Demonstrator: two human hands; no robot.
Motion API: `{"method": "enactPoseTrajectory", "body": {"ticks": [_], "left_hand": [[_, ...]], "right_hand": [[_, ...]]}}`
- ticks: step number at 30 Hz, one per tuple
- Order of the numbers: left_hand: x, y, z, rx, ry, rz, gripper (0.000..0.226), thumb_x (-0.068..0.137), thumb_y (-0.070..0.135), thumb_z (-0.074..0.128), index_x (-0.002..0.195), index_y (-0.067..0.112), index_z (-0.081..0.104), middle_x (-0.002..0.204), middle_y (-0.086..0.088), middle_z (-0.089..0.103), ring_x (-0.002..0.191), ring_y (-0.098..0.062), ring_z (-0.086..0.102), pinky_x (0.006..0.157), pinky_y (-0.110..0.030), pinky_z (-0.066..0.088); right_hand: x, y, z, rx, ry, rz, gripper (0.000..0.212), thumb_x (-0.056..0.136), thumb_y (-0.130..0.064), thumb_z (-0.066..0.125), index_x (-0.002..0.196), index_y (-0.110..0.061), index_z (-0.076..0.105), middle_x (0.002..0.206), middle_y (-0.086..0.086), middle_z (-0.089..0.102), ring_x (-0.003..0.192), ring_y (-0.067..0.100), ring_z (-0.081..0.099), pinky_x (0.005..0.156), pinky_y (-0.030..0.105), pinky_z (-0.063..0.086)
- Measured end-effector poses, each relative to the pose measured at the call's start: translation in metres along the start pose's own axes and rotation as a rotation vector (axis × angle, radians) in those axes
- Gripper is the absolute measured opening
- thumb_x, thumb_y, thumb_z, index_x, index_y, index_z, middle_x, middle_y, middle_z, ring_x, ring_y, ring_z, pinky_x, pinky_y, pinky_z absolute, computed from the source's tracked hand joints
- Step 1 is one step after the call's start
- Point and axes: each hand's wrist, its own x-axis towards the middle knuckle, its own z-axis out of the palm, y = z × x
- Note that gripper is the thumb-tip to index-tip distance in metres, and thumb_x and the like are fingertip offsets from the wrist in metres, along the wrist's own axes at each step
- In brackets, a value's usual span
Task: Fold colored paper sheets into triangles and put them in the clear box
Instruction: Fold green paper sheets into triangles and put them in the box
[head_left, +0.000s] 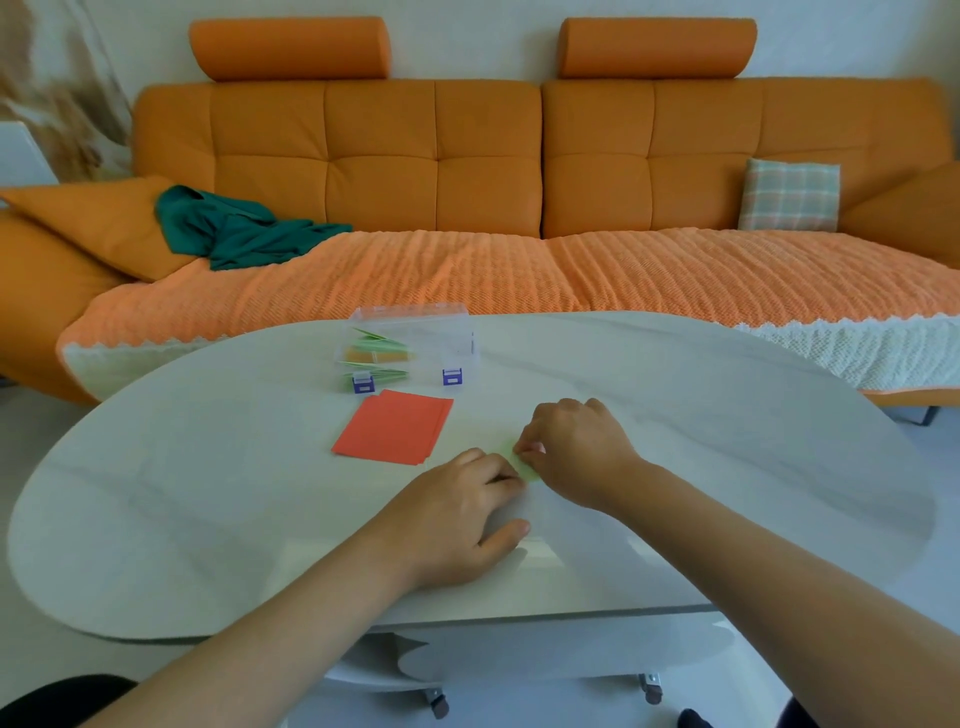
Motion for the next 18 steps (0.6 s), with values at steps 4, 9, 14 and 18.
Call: {"method": "enactPoseTrajectory", "body": {"ticks": [4, 9, 14, 18], "left_hand": [[-0.001, 0.002, 0.001, 0.023, -0.004, -0.009, 0.058, 0.094, 0.057, 0.035, 0.134, 0.021, 0.055, 0.12, 0.004, 0.053, 0.109, -0.014, 0.045, 0.095, -0.035, 0.045], [-0.001, 0.001, 0.002, 0.018, -0.011, -0.008, 0.059, 0.095, 0.061, 0.031, 0.139, 0.027, 0.05, 0.119, 0.007, 0.049, 0.111, -0.011, 0.041, 0.096, -0.032, 0.043], [0.001, 0.004, 0.0, -0.023, 0.003, -0.029, 0.053, 0.096, 0.057, 0.032, 0.133, 0.028, 0.056, 0.112, 0.009, 0.048, 0.109, -0.009, 0.041, 0.09, -0.032, 0.046], [-0.001, 0.001, 0.0, -0.018, 0.073, -0.068, 0.053, 0.096, 0.051, 0.03, 0.115, 0.022, 0.071, 0.1, 0.008, 0.051, 0.099, -0.008, 0.046, 0.081, -0.034, 0.049]], "right_hand": [[-0.016, 0.005, 0.002, -0.041, 0.087, -0.211, 0.026, 0.098, -0.031, 0.05, 0.105, -0.035, 0.075, 0.11, -0.013, 0.065, 0.098, 0.017, 0.054, 0.084, 0.037, 0.04], [-0.035, 0.013, 0.004, -0.04, 0.107, -0.281, 0.029, 0.087, -0.028, 0.05, 0.098, -0.031, 0.078, 0.106, -0.015, 0.071, 0.094, 0.016, 0.057, 0.081, 0.033, 0.042], [-0.045, 0.012, 0.0, 0.005, 0.048, -0.239, 0.033, 0.094, -0.034, 0.047, 0.112, -0.032, 0.075, 0.122, -0.013, 0.065, 0.105, 0.015, 0.057, 0.091, 0.032, 0.039], [-0.051, 0.011, -0.001, 0.004, 0.019, -0.224, 0.036, 0.099, -0.036, 0.042, 0.119, -0.033, 0.071, 0.133, -0.012, 0.059, 0.111, 0.014, 0.056, 0.096, 0.032, 0.036]]}}
